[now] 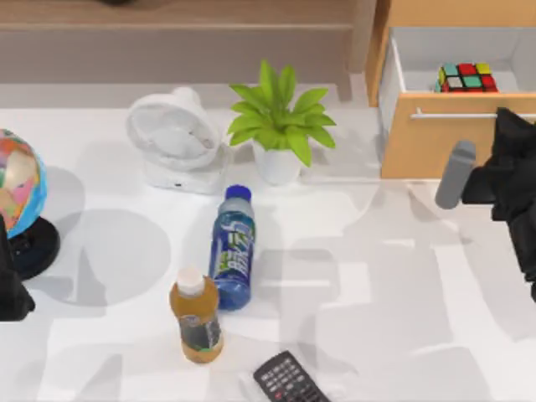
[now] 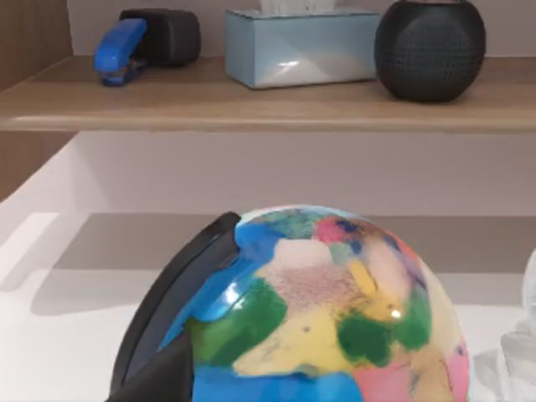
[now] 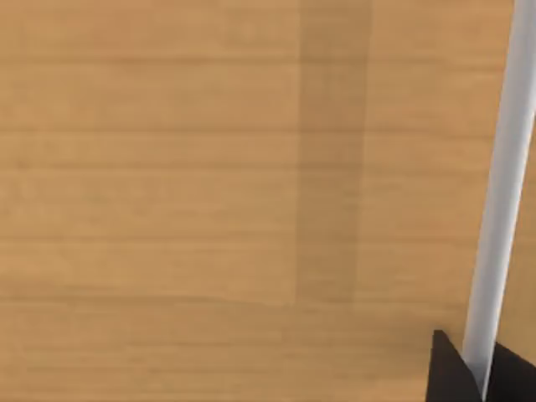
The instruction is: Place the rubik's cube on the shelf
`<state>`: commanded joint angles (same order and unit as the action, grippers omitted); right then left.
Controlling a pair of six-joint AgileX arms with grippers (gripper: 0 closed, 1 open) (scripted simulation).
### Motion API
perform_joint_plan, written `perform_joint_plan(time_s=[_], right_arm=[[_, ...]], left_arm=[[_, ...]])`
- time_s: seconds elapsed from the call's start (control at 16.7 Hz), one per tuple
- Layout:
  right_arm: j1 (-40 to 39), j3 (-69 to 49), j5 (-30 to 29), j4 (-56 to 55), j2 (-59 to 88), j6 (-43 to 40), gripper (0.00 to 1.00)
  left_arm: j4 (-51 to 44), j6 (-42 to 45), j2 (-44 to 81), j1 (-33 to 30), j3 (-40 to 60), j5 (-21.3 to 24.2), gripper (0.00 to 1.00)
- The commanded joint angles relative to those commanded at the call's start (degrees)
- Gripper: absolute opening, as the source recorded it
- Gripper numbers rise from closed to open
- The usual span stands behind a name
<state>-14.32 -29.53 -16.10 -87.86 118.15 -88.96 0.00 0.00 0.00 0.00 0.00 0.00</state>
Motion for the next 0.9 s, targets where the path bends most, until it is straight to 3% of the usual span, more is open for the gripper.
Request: perform_joint_plan(time_s=[0.42, 0.72, 0.9], right_arm=[[-3.71, 12.63, -3.72, -8.83, -3.38, 0.14, 0.0], [-4.21, 13.93, -4.23, -9.98, -3.77, 0.11, 0.0], [-4.21, 13.93, -4.23, -9.98, -3.77, 0.11, 0.23]], left_arm=[[0.0, 0.0, 0.0, 0.0, 0.0, 0.0, 1.0], [0.0, 0.0, 0.0, 0.0, 0.0, 0.0, 1.0], [0.0, 0.0, 0.0, 0.0, 0.0, 0.0, 1.0]])
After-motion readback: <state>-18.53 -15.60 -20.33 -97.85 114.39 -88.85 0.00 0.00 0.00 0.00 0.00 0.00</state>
